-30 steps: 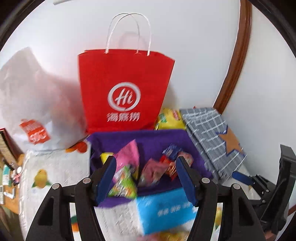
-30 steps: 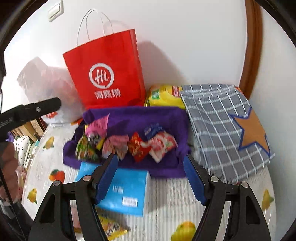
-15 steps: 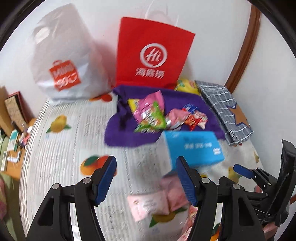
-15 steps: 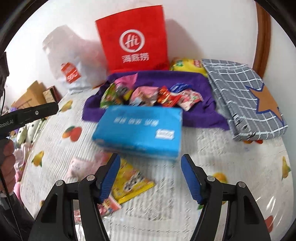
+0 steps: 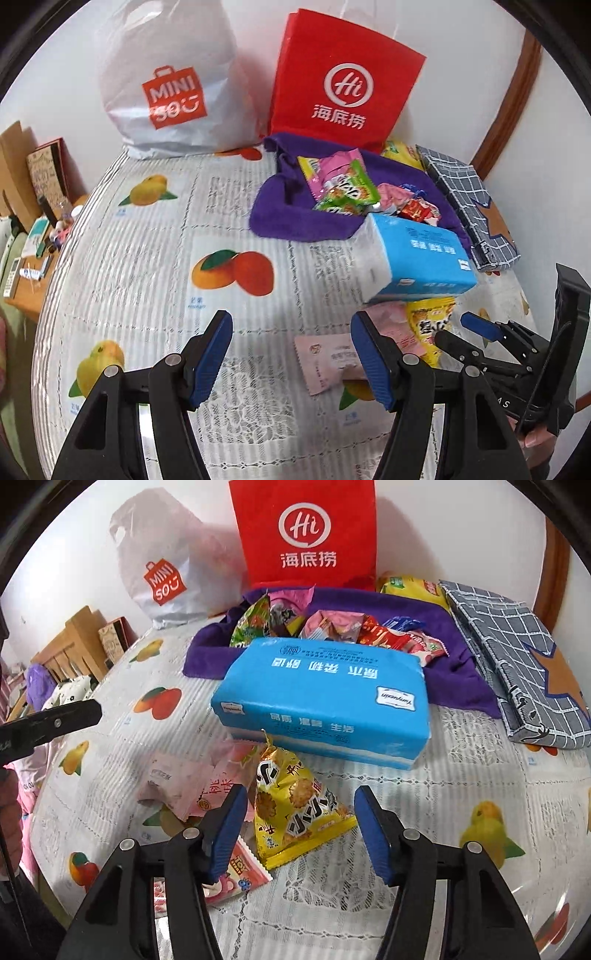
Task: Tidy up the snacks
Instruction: 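Move both open tools back to the snacks beside the tissue pack, then grasp the yellow chip bag with the right tool while the left grasps the pink wowo packet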
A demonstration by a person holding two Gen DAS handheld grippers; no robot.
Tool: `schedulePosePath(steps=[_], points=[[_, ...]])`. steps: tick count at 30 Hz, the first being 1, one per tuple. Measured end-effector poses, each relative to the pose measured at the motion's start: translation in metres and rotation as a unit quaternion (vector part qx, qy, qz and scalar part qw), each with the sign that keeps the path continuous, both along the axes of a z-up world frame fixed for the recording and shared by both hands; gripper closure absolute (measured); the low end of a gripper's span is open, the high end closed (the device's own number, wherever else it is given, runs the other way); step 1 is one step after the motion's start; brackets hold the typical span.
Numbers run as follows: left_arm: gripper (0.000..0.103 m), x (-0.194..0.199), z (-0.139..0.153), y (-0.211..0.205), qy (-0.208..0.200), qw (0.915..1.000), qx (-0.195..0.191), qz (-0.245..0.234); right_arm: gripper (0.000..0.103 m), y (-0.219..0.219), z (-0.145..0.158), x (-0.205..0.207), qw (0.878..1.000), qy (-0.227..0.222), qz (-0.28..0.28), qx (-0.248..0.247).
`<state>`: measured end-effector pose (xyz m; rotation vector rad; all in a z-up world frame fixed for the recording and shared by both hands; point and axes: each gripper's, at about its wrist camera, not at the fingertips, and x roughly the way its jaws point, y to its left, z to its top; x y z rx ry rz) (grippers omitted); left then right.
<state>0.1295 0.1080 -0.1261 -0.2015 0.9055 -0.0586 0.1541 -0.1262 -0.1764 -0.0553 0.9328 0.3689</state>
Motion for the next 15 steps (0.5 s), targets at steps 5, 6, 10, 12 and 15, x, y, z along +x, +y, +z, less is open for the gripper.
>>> schedulePosePath(steps=[5, 6, 10, 12, 15], points=[[0.038, -0.001, -0.007, 0.005, 0.002, 1.0000, -0.001, 0.002, 0.047, 0.005, -0.009, 0.006, 1.000, 0.000, 0.001, -0.020], [0.038, -0.001, -0.009, 0.005, 0.004, 1.0000, -0.001, 0.002, 0.047, 0.006, -0.011, 0.007, 1.000, 0.002, 0.002, -0.022], [0.038, -0.001, -0.014, 0.005, 0.010, 1.0000, -0.002, 0.001, 0.048, 0.010, -0.018, 0.010, 1.000, 0.007, 0.011, -0.029], [0.038, 0.000, -0.017, 0.005, 0.013, 0.9999, -0.004, 0.000, 0.048, 0.012, -0.021, 0.011, 0.999, 0.005, 0.014, -0.034], [0.038, 0.002, -0.021, 0.002, 0.020, 0.9998, -0.007, -0.005, 0.051, 0.015, -0.025, 0.014, 0.999, 0.006, 0.018, -0.042]])
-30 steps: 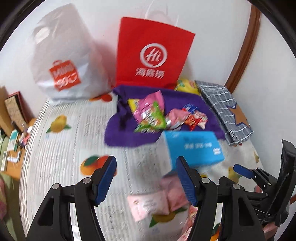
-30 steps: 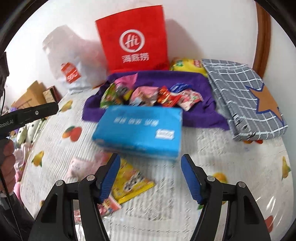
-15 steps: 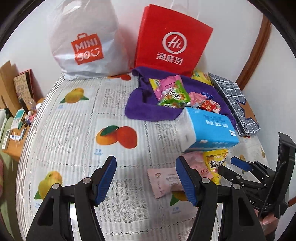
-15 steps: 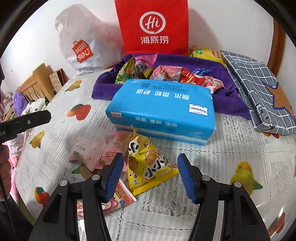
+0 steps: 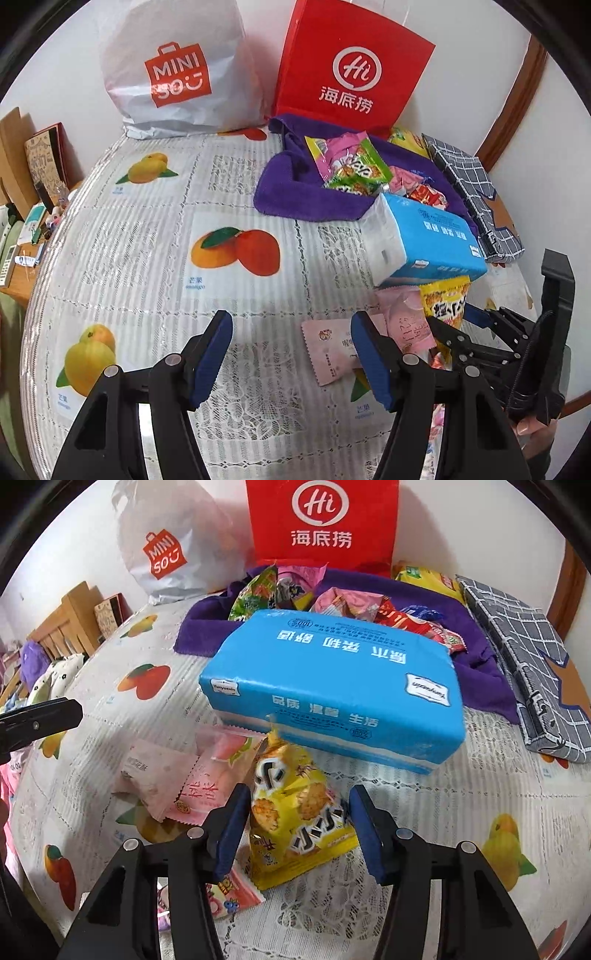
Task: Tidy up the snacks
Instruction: 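Grasp the yellow chip bag with the right tool while the left grasps the pink wowo packet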
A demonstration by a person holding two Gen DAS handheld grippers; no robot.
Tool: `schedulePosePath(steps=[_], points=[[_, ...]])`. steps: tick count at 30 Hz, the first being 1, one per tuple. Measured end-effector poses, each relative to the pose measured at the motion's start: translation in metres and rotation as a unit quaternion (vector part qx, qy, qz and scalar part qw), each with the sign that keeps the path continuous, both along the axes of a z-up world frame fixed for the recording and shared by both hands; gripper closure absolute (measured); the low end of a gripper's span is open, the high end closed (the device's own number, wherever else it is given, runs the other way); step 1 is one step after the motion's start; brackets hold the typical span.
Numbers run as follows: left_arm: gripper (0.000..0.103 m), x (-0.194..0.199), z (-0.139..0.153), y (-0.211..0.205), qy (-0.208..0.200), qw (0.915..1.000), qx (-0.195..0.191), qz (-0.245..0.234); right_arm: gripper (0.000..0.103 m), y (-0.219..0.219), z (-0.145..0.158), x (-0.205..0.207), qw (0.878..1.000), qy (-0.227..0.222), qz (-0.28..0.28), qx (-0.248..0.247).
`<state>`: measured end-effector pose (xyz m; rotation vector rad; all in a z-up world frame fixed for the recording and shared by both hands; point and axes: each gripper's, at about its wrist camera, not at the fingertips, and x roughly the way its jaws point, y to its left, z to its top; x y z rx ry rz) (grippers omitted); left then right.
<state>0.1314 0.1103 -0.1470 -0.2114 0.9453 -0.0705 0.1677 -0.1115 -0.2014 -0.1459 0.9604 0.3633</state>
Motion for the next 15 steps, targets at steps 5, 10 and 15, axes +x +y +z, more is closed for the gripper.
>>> schedulePosePath(steps=[5, 10, 15], points=[[0.038, 0.002, -0.005, -0.011, 0.005, 0.9998, 0.005, -0.017, 0.057, -0.013, 0.010, -0.006, 1.000, -0.013, -0.002, 0.014], [0.038, 0.012, -0.018, -0.030, 0.026, 0.9991, 0.002, -0.033, 0.057, -0.036, 0.022, -0.019, 0.999, -0.030, -0.021, 0.018], [0.038, 0.019, -0.039, -0.046, 0.054, 0.9978, 0.003, -0.039, 0.057, -0.072, 0.021, -0.028, 0.998, -0.034, -0.058, 0.018]])
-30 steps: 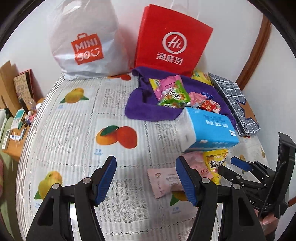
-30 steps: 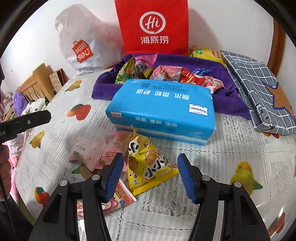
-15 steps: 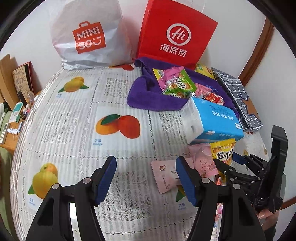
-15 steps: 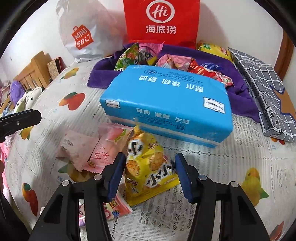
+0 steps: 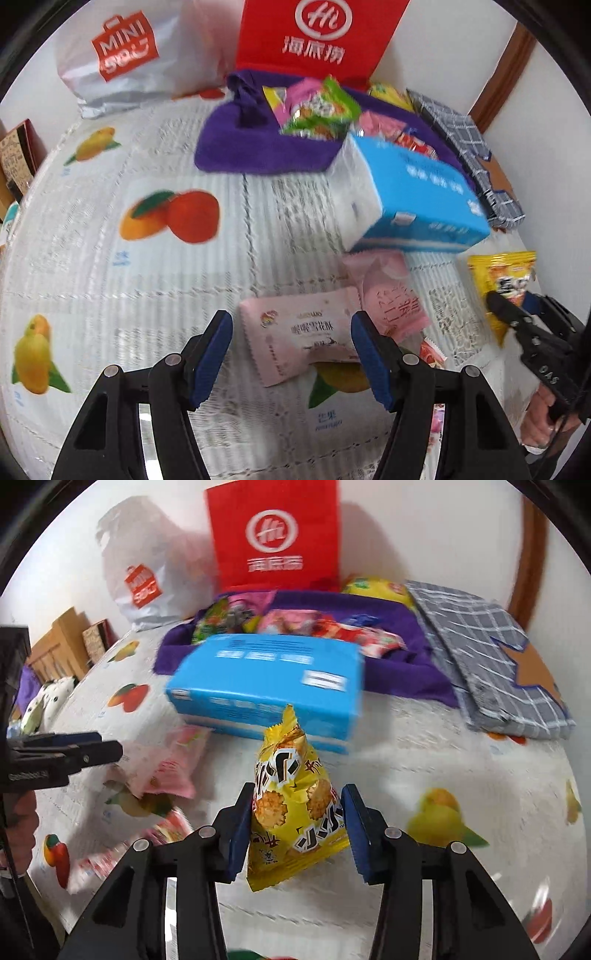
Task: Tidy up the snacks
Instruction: 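Grasp the yellow chip bag with the right tool while the left grasps the pink wowo packet, then carry the yellow chip bag and pink wowo packet over the purple towel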
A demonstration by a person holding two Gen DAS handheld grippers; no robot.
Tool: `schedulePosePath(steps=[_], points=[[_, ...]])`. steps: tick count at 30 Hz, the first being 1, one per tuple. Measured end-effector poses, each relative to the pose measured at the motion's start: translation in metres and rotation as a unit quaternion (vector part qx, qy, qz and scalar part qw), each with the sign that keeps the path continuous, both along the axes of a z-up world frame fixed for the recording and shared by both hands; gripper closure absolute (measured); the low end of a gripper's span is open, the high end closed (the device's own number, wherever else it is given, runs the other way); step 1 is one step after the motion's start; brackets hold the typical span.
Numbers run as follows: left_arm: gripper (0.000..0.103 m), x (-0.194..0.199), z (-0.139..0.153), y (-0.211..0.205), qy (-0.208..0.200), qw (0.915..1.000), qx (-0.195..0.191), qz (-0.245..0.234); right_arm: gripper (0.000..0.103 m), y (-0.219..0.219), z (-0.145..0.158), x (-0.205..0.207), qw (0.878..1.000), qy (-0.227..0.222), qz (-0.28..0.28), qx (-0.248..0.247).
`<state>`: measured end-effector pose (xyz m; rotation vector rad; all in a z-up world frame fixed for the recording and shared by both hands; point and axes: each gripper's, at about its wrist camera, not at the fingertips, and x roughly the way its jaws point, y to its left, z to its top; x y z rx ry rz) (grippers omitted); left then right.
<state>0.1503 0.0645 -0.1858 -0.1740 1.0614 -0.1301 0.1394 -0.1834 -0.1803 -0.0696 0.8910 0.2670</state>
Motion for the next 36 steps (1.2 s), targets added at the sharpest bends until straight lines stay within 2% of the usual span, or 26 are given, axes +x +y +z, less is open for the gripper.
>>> schedulePosePath(steps=[1, 2, 4, 9, 10, 12, 13, 19, 29, 36], points=[[0.038, 0.000, -0.004, -0.002, 0.003, 1.0000, -0.002, -0.001, 0.057, -0.005, -0.001, -0.001, 1.000, 0.000, -0.006, -0.002], [0.030, -0.001, -0.005, -0.005, -0.007, 1.0000, 0.000, -0.002, 0.057, -0.011, -0.004, -0.001, 1.000, 0.001, -0.012, -0.005], [0.025, -0.003, -0.007, -0.012, -0.013, 0.9998, 0.013, -0.005, 0.057, -0.018, -0.009, 0.000, 1.000, 0.004, -0.020, -0.007], [0.029, -0.008, -0.015, -0.038, -0.046, 0.9929, 0.108, -0.017, 0.057, -0.025, -0.024, 0.005, 1.000, 0.008, -0.028, 0.004], [0.031, -0.009, -0.015, -0.039, -0.054, 0.9917, 0.115, -0.022, 0.057, -0.024, -0.025, 0.006, 1.000, 0.004, -0.028, 0.002], [0.044, -0.013, -0.013, -0.036, -0.065, 0.9918, 0.107, -0.024, 0.057, -0.020, -0.027, 0.005, 1.000, -0.009, -0.023, -0.009], [0.046, -0.014, -0.012, -0.032, -0.068, 0.9918, 0.106, -0.023, 0.057, -0.019, -0.028, 0.004, 1.000, -0.014, -0.020, -0.012], [0.047, -0.020, -0.014, -0.031, -0.100, 0.9887, 0.108, -0.028, 0.055, -0.017, -0.032, 0.005, 0.999, -0.038, -0.018, -0.019], [0.043, -0.019, -0.014, -0.029, -0.098, 0.9896, 0.103, -0.021, 0.050, -0.023, -0.037, 0.013, 1.000, -0.014, -0.022, 0.006], [0.051, -0.025, -0.012, -0.027, -0.099, 0.9905, 0.093, -0.021, 0.053, -0.023, -0.033, 0.010, 1.000, -0.016, -0.017, 0.002]])
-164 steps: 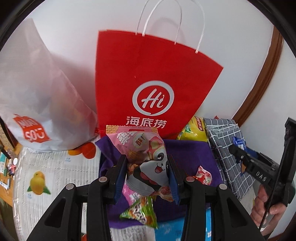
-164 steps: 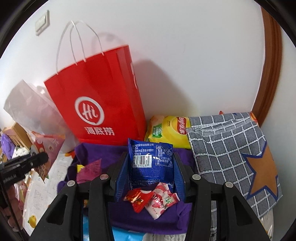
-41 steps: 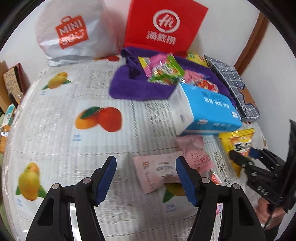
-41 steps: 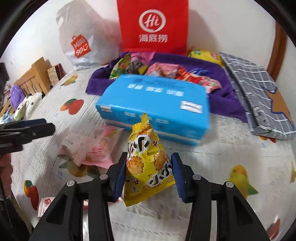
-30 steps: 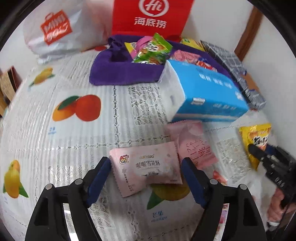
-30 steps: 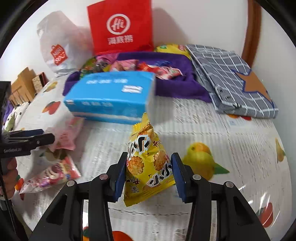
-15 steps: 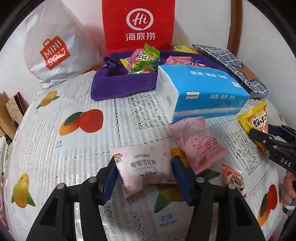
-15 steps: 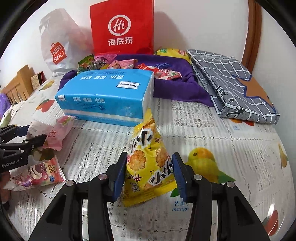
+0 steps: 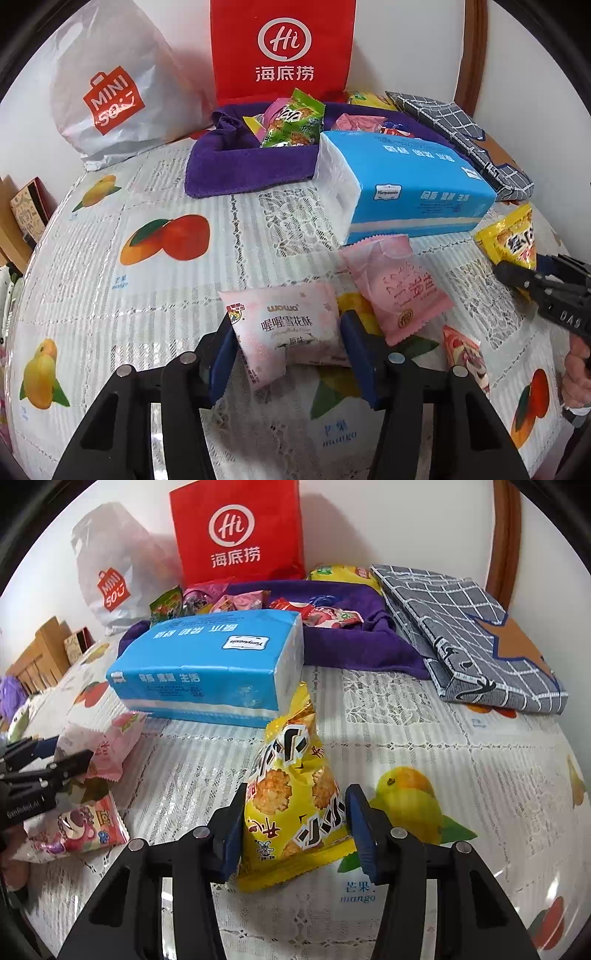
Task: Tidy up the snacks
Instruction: 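Carry the yellow chip bag and pink wowo packet over the purple towel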
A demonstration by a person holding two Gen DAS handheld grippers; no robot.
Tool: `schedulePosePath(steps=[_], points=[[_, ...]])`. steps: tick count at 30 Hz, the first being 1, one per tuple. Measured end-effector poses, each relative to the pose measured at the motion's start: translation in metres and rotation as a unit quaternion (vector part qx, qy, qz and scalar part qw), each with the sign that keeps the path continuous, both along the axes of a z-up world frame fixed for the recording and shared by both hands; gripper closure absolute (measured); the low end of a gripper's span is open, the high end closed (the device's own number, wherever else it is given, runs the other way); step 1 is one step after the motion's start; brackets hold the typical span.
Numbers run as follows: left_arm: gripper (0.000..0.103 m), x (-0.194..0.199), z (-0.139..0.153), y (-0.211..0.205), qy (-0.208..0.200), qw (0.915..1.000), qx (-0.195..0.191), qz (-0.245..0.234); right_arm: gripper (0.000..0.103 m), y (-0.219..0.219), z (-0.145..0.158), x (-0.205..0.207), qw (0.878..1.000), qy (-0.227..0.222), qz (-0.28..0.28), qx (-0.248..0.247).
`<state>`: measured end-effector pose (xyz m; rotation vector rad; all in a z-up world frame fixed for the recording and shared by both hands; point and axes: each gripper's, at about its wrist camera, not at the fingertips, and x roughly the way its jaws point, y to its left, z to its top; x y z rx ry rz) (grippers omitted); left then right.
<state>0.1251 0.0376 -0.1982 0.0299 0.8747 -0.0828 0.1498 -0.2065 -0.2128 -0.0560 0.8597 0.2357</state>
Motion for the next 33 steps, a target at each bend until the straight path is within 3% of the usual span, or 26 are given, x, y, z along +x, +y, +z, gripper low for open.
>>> schedulePosePath(steps=[10, 20, 33], points=[[0.052, -0.007, 0.040, 0.011, 0.004, 0.9981, -0.061, 0.009, 0.054, -0.006, 0.047, -0.008, 0.999, -0.020, -0.001, 0.030], [0.052, 0.011, 0.103, -0.008, -0.032, 0.9974, -0.065, -0.004, 0.055, -0.004, 0.104, 0.000, 0.997, -0.061, -0.001, 0.038], [0.052, 0.029, 0.136, -0.017, -0.047, 0.9954, -0.082, -0.017, 0.055, 0.002, 0.134, 0.012, 0.997, -0.072, 0.001, 0.042]])
